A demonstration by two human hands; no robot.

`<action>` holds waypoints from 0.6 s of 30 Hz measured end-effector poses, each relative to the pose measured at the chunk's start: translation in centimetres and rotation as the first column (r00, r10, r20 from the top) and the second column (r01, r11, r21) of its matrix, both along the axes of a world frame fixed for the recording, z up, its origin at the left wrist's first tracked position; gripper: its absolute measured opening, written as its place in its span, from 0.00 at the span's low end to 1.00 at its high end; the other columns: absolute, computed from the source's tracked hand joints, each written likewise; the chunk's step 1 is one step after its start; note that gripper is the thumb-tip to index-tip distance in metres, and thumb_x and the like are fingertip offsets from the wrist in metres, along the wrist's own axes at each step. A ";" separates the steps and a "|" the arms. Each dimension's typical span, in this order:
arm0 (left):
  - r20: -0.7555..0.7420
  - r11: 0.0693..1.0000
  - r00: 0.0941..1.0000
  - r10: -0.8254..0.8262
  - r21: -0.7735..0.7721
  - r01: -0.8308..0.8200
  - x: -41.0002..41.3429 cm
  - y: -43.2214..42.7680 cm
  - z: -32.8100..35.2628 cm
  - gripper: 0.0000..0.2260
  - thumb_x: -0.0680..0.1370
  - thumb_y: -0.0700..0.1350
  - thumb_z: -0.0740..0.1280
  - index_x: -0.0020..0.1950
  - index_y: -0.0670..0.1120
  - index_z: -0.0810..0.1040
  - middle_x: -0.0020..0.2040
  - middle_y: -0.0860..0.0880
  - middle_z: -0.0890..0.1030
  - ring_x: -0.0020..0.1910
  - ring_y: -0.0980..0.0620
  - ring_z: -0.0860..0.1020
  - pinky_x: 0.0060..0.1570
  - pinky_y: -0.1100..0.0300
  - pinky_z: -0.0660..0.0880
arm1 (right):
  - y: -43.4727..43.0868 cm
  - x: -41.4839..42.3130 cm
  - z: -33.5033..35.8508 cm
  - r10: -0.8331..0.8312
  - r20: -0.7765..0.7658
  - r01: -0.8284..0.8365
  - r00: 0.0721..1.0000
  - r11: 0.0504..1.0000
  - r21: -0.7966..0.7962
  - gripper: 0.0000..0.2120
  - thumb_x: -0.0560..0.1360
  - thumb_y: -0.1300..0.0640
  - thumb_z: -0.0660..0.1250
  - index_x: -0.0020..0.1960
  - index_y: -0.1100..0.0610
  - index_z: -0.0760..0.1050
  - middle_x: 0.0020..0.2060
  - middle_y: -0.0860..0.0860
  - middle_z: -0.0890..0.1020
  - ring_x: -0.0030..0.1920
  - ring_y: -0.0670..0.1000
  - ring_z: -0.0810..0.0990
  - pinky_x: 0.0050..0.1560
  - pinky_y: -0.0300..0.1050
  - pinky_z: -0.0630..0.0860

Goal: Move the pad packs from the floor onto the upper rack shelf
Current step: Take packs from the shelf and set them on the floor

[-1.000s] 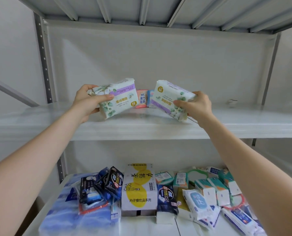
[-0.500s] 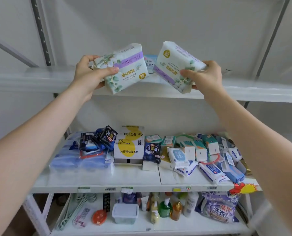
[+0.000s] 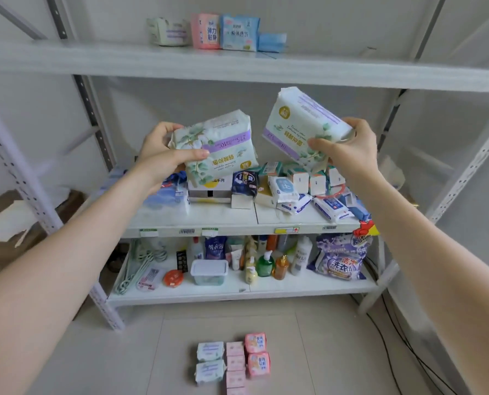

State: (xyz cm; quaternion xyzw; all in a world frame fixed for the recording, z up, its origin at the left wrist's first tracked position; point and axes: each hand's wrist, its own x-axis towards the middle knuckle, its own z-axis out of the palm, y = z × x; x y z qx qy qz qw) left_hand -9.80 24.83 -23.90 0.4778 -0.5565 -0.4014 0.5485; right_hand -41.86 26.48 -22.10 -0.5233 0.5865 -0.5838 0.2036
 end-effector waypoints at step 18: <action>0.155 0.909 0.987 0.050 0.403 -0.109 -1.5 14.9 -26.2 0.30 0.60 0.37 0.82 0.56 0.49 0.72 0.54 0.49 0.81 0.53 0.51 0.80 0.50 0.54 0.79 | 13.6 -2.6 -24.6 0.129 -0.029 -0.108 0.991 0.916 0.387 0.30 0.62 0.58 0.80 0.58 0.55 0.69 0.46 0.44 0.78 0.47 0.44 0.79 0.39 0.34 0.75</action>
